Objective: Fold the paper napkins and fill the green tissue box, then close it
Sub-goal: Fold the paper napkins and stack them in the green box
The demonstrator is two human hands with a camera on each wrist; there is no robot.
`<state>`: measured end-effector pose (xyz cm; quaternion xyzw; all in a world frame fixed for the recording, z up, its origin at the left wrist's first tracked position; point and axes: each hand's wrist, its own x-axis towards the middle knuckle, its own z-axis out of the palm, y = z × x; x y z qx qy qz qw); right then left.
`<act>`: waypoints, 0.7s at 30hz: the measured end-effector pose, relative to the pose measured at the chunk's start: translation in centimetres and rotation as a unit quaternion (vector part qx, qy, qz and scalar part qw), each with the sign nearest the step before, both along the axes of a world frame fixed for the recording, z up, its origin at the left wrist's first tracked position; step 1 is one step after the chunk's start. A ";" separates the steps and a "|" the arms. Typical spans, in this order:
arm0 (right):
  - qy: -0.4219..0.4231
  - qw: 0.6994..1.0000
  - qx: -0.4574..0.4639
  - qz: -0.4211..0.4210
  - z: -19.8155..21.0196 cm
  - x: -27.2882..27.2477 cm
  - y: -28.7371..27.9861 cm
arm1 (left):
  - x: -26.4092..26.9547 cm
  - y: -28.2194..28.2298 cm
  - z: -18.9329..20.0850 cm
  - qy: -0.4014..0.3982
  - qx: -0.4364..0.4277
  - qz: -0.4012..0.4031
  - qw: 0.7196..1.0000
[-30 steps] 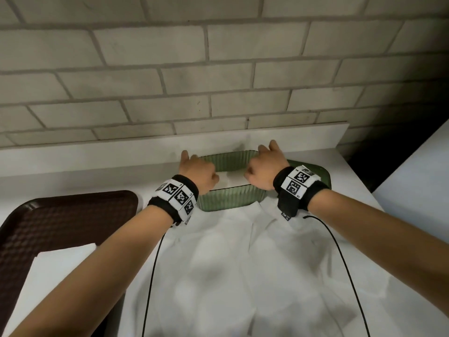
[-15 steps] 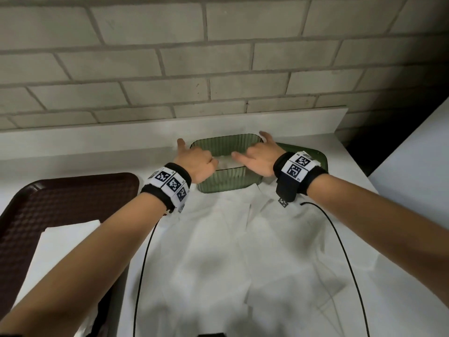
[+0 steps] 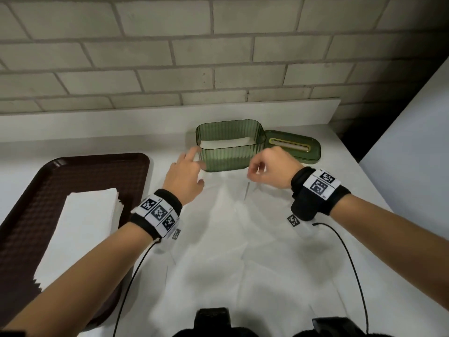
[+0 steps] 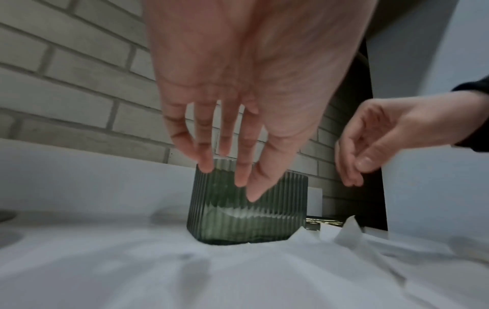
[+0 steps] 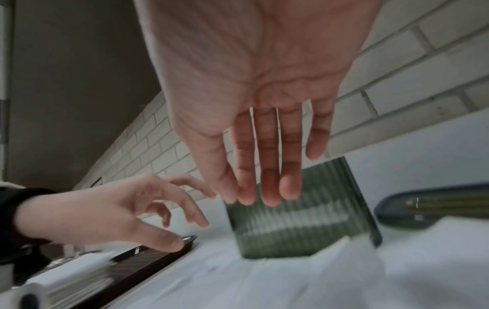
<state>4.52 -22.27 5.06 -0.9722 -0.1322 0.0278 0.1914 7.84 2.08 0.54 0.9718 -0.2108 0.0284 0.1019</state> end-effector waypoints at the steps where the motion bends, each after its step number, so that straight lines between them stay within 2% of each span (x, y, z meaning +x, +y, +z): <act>1: 0.024 1.000 0.004 0.003 -0.5 -0.8 0.4 | -0.6 0.1 -0.2 0.019 0.000 0.005 1.000; 5: 0.101 0.995 -0.003 -0.002 -2.7 -3.7 2.3 | -2.1 0.8 -1.6 0.142 0.059 0.038 0.987; 7: 0.132 0.991 -0.018 -0.001 -3.8 -4.8 3.1 | -2.5 1.0 -2.3 0.170 0.090 0.055 0.980; 10: 0.171 0.983 -0.059 0.016 -5.0 -5.8 3.8 | -2.8 0.9 -3.0 0.161 0.098 0.074 0.979; 15: 0.179 0.977 -0.110 0.030 -5.0 -5.9 3.9 | -3.2 0.2 -3.0 0.146 0.065 0.101 0.982; 18: 0.172 0.971 -0.165 0.033 -4.5 -5.9 3.6 | -3.5 -0.2 -3.2 0.132 0.044 0.118 0.983; 21: 0.149 0.972 -0.172 0.051 -4.2 -5.6 3.4 | -3.7 -0.4 -3.1 0.133 0.029 0.139 0.981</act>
